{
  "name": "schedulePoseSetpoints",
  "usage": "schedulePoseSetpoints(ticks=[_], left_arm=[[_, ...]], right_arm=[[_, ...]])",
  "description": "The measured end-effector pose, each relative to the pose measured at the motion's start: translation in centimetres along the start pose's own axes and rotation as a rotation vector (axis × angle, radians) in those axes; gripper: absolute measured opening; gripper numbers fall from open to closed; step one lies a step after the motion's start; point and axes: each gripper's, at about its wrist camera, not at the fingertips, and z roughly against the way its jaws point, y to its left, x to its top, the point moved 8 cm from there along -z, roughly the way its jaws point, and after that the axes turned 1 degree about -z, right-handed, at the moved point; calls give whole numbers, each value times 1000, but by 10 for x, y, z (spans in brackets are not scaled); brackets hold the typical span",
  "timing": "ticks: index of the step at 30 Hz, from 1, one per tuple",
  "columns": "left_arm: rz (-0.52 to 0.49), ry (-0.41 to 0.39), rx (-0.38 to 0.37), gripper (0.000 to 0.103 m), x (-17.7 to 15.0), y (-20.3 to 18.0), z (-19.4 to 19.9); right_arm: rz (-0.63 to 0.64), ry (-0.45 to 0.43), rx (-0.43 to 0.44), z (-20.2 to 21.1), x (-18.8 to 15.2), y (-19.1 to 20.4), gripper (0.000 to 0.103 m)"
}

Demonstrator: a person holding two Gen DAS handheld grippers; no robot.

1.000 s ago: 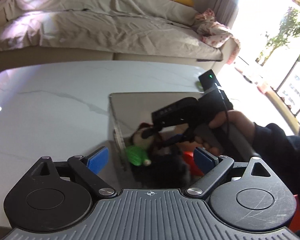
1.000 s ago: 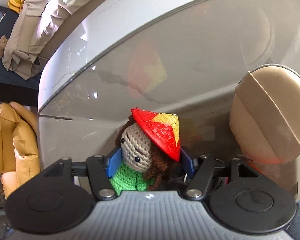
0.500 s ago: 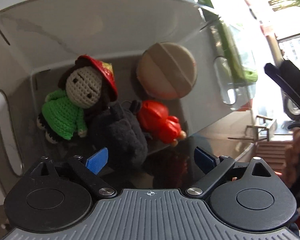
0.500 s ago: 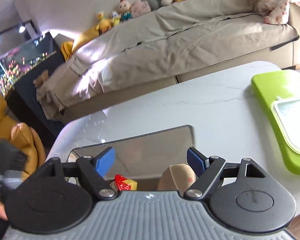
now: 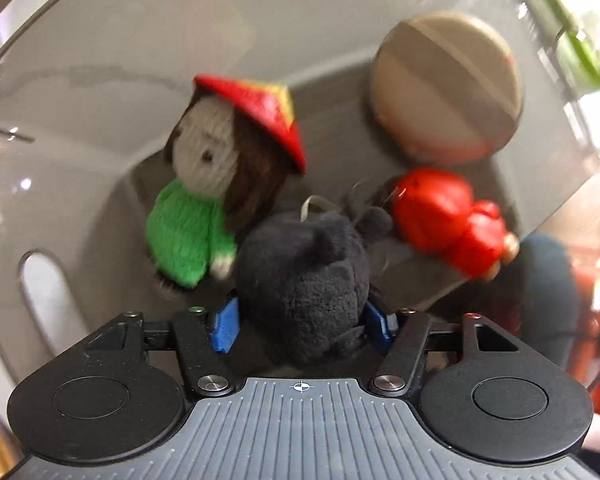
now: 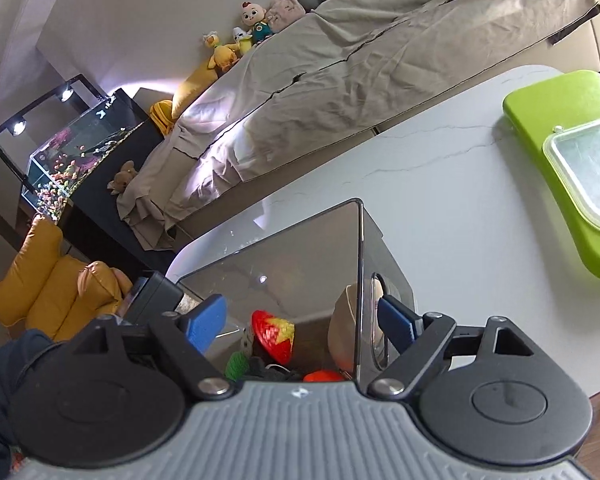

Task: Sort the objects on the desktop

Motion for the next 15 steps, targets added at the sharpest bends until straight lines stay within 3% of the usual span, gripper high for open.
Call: schedulePoseSetpoints(ticks=[5, 7, 9, 12, 15], left_arm=[[22, 39, 4, 68, -8, 1, 4], [23, 8, -3, 73, -8, -1, 22], [23, -67, -33, 87, -2, -6, 46], [74, -124, -181, 93, 7, -19, 67], [164, -50, -350, 93, 8, -34, 53]], right_arm=[[-49, -1, 21, -6, -3, -7, 87], [-59, 4, 29, -7, -6, -10, 87], [-62, 2, 24, -6, -7, -13, 87], [-83, -15, 17, -5, -5, -19, 87], [-104, -24, 36, -5, -4, -19, 87]])
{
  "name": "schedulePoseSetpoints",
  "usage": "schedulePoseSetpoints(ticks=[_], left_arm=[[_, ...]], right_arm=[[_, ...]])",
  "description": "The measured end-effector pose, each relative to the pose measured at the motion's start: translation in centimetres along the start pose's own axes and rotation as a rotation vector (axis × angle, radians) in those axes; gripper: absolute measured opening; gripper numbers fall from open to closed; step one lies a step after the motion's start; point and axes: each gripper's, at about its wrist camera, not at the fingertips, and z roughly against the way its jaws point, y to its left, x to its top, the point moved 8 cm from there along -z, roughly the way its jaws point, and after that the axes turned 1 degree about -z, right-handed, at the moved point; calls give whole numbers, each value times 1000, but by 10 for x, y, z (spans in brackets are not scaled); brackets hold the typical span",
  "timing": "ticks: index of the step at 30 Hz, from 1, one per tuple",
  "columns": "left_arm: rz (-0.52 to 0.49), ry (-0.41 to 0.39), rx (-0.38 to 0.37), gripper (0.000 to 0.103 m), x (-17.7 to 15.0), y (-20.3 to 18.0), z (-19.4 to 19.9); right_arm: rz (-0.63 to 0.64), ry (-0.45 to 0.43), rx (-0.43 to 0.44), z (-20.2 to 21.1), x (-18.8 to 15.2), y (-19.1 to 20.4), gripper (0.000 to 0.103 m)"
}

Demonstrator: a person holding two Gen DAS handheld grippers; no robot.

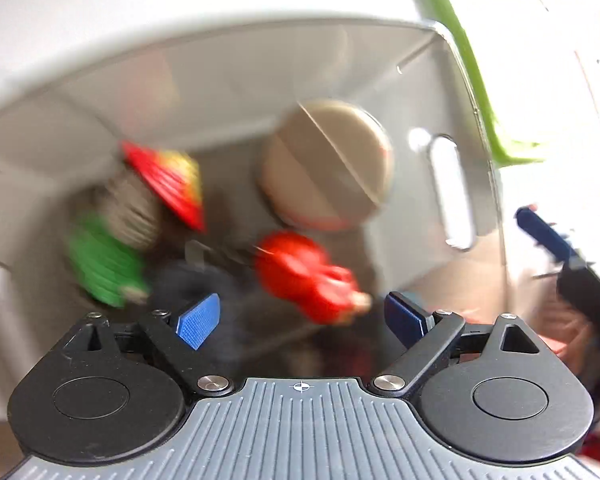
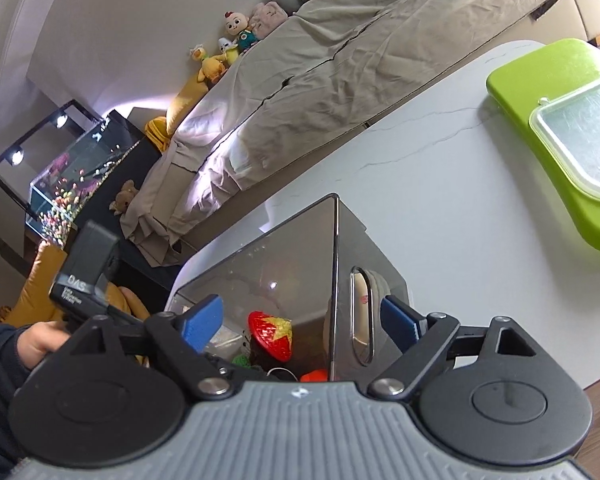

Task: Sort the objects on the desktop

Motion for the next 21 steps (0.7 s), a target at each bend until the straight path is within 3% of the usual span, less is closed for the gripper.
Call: schedulePoseSetpoints(ticks=[3, 5, 10, 13, 16, 18, 20, 21], left_arm=[[134, 113, -112, 91, -1, -4, -27], [158, 151, -108, 91, -4, 0, -42], [111, 131, -21, 85, -1, 3, -48], [-12, 106, 67, 70, 3, -2, -41], [-76, 104, 126, 67, -1, 1, -35], [-176, 70, 269, 66, -4, 5, -20], [-196, 68, 311, 66, -8, 9, -9], [-170, 74, 294, 66, -10, 11, -7]], right_arm=[[8, -1, 1, 2, -1, 1, 87], [20, -2, -6, 5, -2, 1, 88], [19, -17, -7, 14, 1, -3, 90], [17, -19, -7, 15, 3, -4, 91], [13, -10, -1, 11, 1, -4, 91], [14, -4, 3, 11, -1, -3, 91], [22, -1, 7, 12, -3, -3, 91], [26, -1, 8, 13, -2, -3, 91]])
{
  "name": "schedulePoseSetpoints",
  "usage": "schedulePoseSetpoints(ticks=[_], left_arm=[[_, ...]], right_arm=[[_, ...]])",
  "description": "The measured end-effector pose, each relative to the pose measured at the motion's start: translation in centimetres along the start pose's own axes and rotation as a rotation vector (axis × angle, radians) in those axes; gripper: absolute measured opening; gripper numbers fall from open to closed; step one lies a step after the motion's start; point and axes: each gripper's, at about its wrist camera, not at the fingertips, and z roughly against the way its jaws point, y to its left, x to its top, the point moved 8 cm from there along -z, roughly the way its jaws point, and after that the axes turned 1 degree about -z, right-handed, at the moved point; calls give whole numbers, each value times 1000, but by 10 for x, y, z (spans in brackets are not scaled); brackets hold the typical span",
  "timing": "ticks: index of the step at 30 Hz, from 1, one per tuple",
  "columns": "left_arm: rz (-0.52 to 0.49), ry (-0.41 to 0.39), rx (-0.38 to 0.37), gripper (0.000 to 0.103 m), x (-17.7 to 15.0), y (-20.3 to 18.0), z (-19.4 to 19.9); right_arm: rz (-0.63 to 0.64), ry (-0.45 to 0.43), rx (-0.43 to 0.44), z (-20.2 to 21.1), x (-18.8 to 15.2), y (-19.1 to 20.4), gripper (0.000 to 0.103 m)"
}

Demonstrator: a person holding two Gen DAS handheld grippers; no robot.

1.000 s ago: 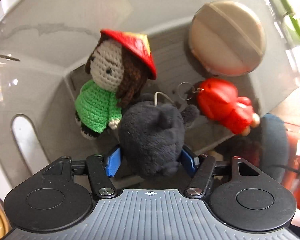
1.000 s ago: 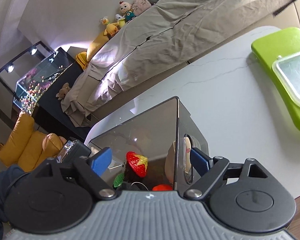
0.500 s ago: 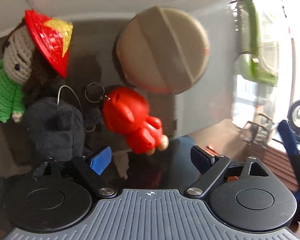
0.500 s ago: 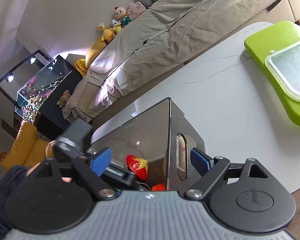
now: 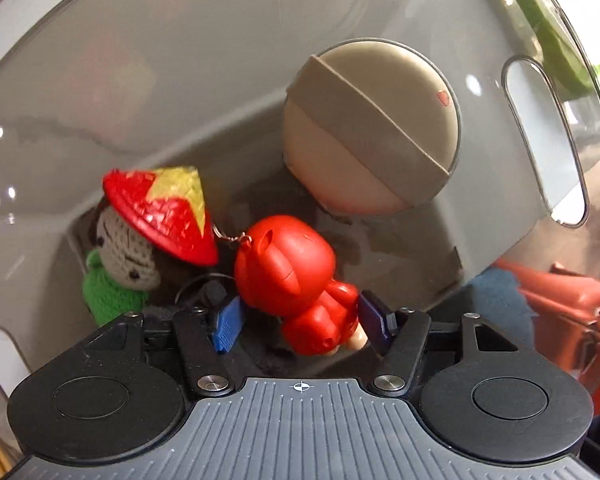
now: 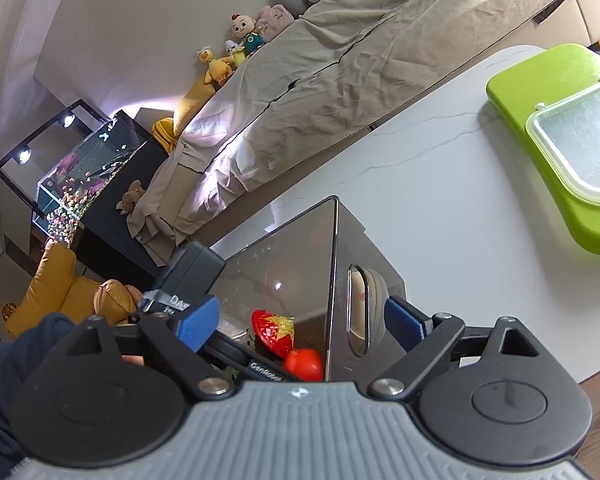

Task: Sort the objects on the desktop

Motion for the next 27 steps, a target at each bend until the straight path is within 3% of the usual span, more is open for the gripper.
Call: schedulePoseSetpoints(ticks=[4, 7, 9, 11, 13, 18, 25, 27], left_arm=[[95, 30, -89, 66, -5, 8, 8], [130, 7, -187, 71, -6, 9, 32], [170, -28, -287, 81, -4, 10, 49], [236, -59, -414, 83, -1, 12, 63], [322, -82, -479, 84, 1, 17, 67], [446, -180, -437, 81, 9, 28, 58], [345, -254, -288, 69, 10, 33, 71], [282, -270, -260, 41, 7, 30, 83]], right_arm=[[-23, -19, 9, -1, 5, -1, 91], [-36, -39, 33, 4, 6, 0, 91], [-35, -51, 43, 8, 8, 1, 91], [-41, -64, 39, 11, 11, 0, 91], [-52, -66, 39, 10, 12, -1, 91], [-44, -41, 49, 4, 6, 4, 91], [-20, -30, 44, 5, 4, 6, 92], [-35, -32, 43, 5, 4, 3, 92]])
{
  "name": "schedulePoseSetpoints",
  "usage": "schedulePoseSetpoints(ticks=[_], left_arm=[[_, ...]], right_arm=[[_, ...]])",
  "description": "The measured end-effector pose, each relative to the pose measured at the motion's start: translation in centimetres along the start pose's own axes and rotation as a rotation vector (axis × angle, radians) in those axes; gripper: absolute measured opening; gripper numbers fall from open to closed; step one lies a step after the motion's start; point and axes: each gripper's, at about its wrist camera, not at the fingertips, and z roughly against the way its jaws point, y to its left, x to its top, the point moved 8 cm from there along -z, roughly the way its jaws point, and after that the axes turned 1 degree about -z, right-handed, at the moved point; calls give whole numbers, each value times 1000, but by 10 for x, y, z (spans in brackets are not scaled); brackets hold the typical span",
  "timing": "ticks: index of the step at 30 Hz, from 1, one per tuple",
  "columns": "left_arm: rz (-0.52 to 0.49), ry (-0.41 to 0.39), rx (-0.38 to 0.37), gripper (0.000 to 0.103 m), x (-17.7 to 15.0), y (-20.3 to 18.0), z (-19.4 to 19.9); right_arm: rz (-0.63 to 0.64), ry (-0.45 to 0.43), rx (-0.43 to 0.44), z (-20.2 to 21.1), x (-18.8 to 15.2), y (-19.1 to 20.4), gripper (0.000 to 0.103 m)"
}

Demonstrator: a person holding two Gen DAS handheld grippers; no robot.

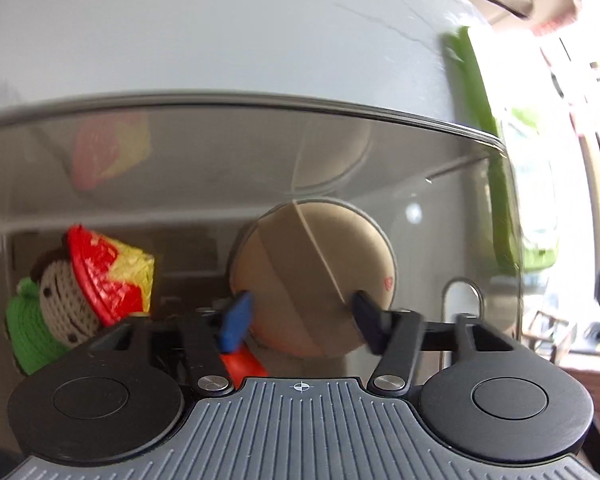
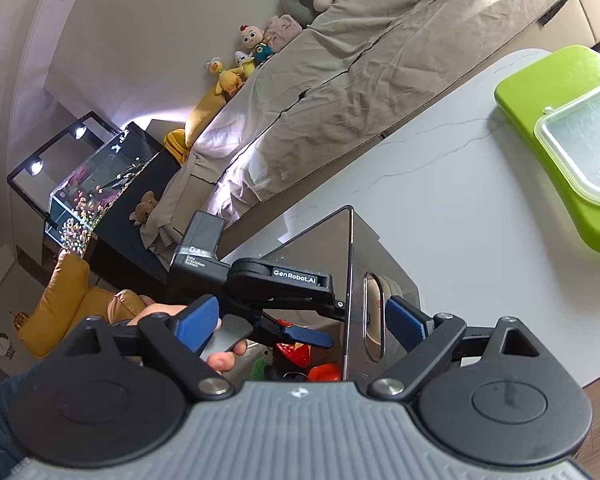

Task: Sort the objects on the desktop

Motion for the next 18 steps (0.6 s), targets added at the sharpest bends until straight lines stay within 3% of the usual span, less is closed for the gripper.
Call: schedulePoseSetpoints(ticks=[4, 9, 10, 15, 16, 18], left_arm=[[-157, 10, 123, 37, -5, -8, 21], [-220, 37, 181, 42, -16, -8, 39], [-224, 39, 171, 44, -17, -8, 43], [-108, 47, 50, 80, -15, 9, 60], [-86, 51, 34, 83, -20, 13, 60], [-13, 63, -29, 86, -2, 4, 22]], right_arm=[[-10, 0, -5, -1, -1, -2, 92], [2, 4, 10, 0, -3, 4, 92], [4, 5, 13, 0, -4, 5, 92], [7, 6, 21, 2, -5, 7, 92], [8, 5, 21, 3, -5, 8, 92], [5, 2, 19, 3, -5, 7, 92]])
